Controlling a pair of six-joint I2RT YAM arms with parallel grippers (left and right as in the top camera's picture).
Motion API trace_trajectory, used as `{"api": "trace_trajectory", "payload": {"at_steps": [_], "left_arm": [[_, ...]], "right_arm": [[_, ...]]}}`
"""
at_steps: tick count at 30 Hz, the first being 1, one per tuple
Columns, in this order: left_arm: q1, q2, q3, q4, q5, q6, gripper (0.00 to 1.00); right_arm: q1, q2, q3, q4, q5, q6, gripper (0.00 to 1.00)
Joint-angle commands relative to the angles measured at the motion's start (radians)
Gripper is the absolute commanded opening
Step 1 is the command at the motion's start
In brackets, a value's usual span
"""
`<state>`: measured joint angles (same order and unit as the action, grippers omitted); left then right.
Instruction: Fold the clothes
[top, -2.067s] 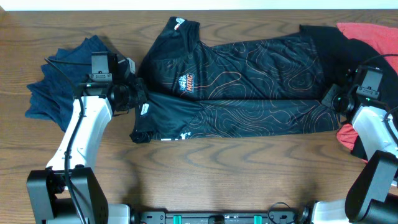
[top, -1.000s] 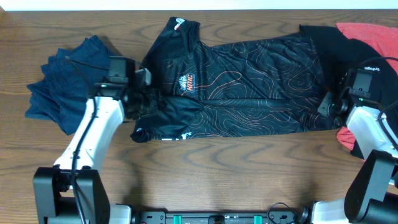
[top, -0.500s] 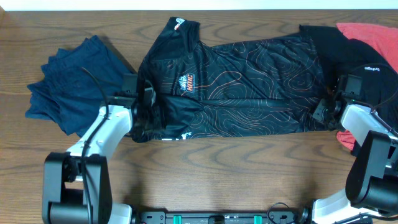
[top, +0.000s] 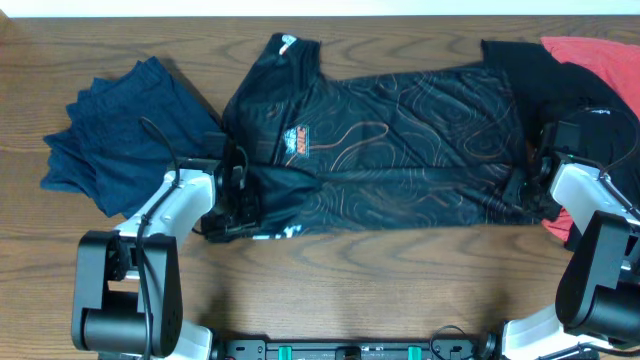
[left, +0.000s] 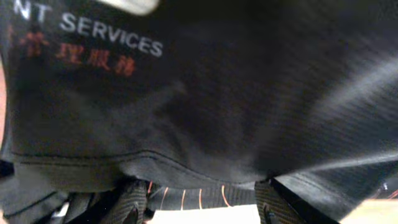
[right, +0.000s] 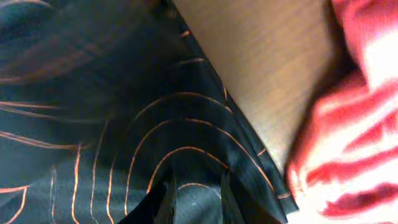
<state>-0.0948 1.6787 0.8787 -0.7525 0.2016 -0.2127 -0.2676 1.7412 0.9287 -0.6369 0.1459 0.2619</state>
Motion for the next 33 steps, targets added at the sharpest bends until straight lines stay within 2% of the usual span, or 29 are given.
{"api": "trace_trajectory", "payload": {"at_steps": [1, 10, 17, 19, 20, 21, 22, 23, 25, 27, 28, 30, 33], "left_arm": [[0.022, 0.031, -0.023, -0.054, -0.056, -0.022, 0.59], [0.086, -0.023, -0.023, -0.126, -0.058, -0.021, 0.59], [0.106, -0.190, -0.012, -0.125, -0.055, 0.002, 0.60], [0.103, -0.251, -0.003, -0.118, -0.053, 0.002, 0.65], [0.103, -0.282, 0.002, -0.114, -0.053, 0.002, 0.70], [0.103, -0.310, 0.005, -0.105, -0.053, 0.002, 0.73], [0.103, -0.338, 0.007, -0.097, -0.052, 0.002, 0.75], [0.103, -0.367, 0.008, -0.085, -0.053, 0.002, 0.77], [0.103, -0.411, 0.008, -0.061, -0.052, 0.002, 0.78], [0.103, -0.443, 0.008, -0.038, -0.050, 0.001, 0.78], [0.103, -0.454, 0.008, -0.026, -0.029, 0.002, 0.78], [0.103, -0.465, 0.008, 0.000, 0.027, 0.002, 0.78], [0.102, -0.463, 0.008, 0.050, 0.100, 0.002, 0.78]], "right_arm": [[0.004, 0.052, -0.056, -0.077, 0.088, 0.035, 0.24], [0.004, 0.042, -0.056, -0.192, 0.113, 0.084, 0.22], [0.004, -0.051, -0.035, -0.193, 0.104, 0.089, 0.24], [0.005, -0.100, -0.006, -0.192, 0.097, 0.089, 0.29], [0.005, -0.126, 0.014, -0.187, 0.084, 0.089, 0.33], [0.005, -0.151, 0.035, -0.180, 0.065, 0.089, 0.45], [0.005, -0.180, 0.061, -0.166, 0.037, 0.075, 0.51], [0.005, -0.201, 0.080, -0.147, 0.004, 0.048, 0.52], [0.005, -0.235, 0.117, -0.090, -0.092, -0.047, 0.45], [0.005, -0.254, 0.148, -0.021, -0.182, -0.126, 0.24], [0.005, -0.254, 0.163, 0.017, -0.223, -0.164, 0.19], [0.005, -0.244, 0.182, 0.081, -0.284, -0.230, 0.16], [0.005, -0.200, 0.203, 0.155, -0.307, -0.256, 0.01]]}}
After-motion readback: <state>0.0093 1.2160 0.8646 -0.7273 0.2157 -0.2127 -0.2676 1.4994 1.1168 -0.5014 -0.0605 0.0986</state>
